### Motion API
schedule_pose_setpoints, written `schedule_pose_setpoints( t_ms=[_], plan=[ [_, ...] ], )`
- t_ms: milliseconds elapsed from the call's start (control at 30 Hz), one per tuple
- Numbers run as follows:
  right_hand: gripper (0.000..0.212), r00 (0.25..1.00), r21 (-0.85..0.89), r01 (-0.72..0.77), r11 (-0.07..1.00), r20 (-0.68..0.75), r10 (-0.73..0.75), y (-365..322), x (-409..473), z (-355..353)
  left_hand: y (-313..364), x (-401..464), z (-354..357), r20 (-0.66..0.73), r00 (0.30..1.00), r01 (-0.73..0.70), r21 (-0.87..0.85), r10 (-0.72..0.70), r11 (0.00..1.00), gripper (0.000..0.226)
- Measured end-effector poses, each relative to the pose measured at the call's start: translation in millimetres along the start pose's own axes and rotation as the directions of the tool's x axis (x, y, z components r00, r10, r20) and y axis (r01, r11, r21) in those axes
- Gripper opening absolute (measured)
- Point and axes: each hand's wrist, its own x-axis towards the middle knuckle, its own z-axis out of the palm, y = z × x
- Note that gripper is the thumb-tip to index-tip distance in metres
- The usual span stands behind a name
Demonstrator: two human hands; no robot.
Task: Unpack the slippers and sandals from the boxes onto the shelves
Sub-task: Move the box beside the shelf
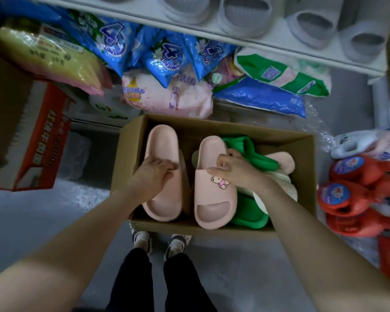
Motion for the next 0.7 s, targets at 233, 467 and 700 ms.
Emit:
schedule_pose_setpoints(
  t_ms=[233,467,700],
  plan=[
    [0.031,0.998,0.070,-0.062,0.996,0.028,0.061,7.7,-57.6,16.0,30.1,-11.4,-6.8,0.191,0.979,0.110,-0.240,-0.064,0.964,0.026],
    [0.083,0.978,0.256,-0.160,0.953,-0.091,0.188,15.0,-81.2,79.2,40.0,-42.8,26.4,0.121,0.963,0.270,-0.484,-0.242,0.833,0.086],
    [0.099,0.960,0.508,-0.251,0.824,0.019,0.281,30.2,-103.4,82.8,35.9,-66.4,35.9,0.371,0.860,0.487,-0.397,-0.350,0.778,0.136]
  ],
)
